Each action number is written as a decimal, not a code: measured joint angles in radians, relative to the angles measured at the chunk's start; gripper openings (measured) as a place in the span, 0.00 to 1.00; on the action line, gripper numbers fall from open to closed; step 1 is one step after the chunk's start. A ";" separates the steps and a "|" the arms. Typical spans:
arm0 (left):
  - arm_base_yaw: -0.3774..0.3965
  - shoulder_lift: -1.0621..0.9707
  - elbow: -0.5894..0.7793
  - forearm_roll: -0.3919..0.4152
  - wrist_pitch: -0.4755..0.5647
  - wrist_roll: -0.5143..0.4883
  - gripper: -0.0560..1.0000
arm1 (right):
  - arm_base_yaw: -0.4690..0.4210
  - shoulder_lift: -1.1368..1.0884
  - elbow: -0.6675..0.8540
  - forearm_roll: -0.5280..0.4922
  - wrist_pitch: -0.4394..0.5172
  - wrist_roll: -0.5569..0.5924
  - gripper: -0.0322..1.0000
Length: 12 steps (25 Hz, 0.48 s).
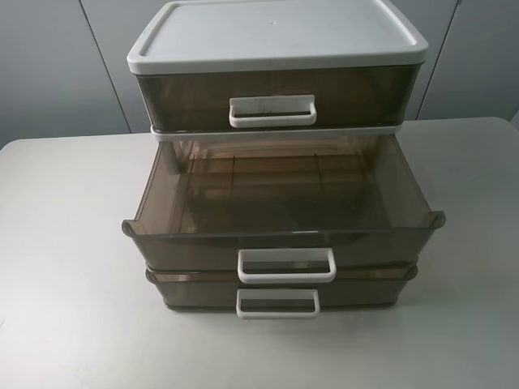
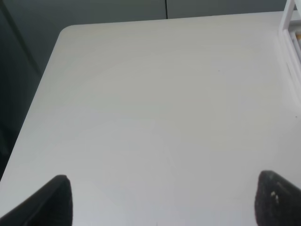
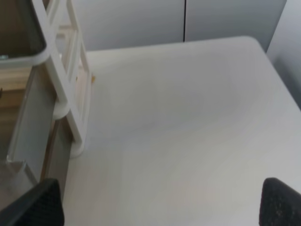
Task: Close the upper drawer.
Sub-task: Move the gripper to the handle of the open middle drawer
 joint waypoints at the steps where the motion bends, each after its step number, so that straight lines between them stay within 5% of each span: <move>1: 0.000 0.000 0.000 0.000 0.000 0.000 0.76 | 0.000 0.015 -0.017 -0.004 0.002 0.000 0.64; 7: 0.000 0.000 0.000 0.000 0.000 0.000 0.76 | 0.021 0.213 -0.103 -0.012 0.005 -0.087 0.64; 12: 0.000 0.000 0.000 0.000 0.000 0.000 0.76 | 0.183 0.434 -0.197 0.033 -0.002 -0.200 0.64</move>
